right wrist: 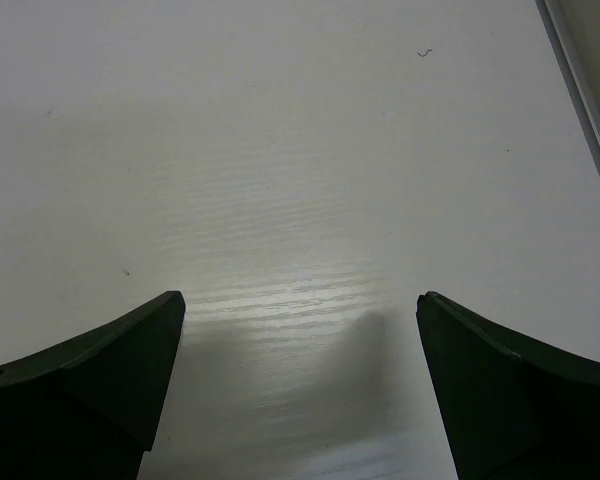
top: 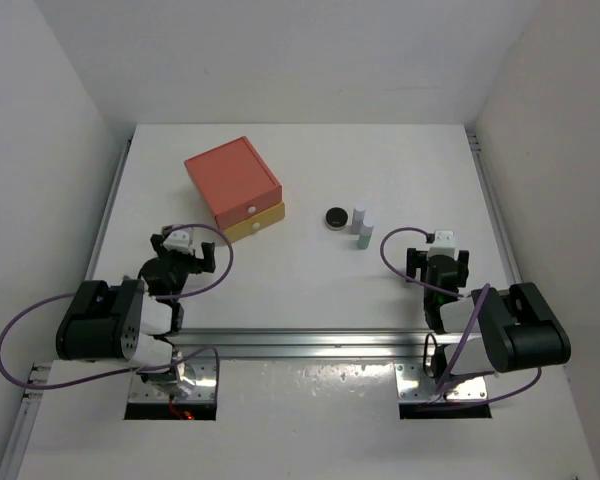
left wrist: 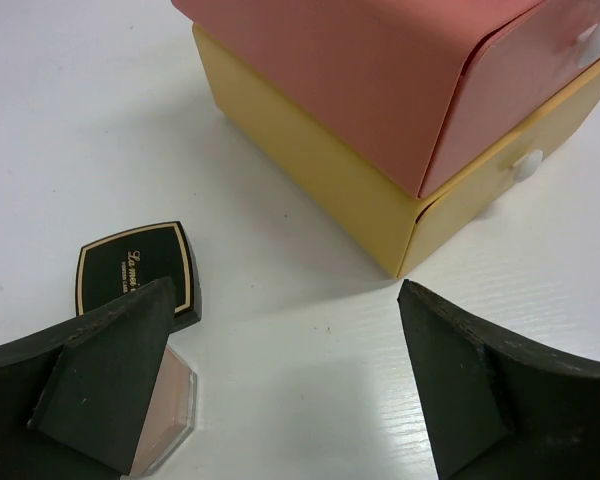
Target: Organize the makeup
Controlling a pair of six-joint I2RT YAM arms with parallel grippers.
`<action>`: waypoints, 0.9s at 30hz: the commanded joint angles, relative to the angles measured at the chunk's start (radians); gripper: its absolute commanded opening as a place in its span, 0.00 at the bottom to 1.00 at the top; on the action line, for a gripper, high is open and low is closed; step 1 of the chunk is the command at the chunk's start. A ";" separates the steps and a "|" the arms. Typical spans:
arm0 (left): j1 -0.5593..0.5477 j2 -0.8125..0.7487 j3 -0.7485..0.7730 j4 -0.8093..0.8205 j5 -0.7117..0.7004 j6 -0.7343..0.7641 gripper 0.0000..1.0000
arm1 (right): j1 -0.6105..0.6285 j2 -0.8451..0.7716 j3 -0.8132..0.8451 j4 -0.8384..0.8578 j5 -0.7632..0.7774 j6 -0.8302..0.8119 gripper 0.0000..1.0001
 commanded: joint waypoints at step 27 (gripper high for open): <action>-0.026 -0.039 1.382 -1.713 0.340 0.192 1.00 | 0.356 0.220 1.691 -1.524 -0.446 -0.101 0.78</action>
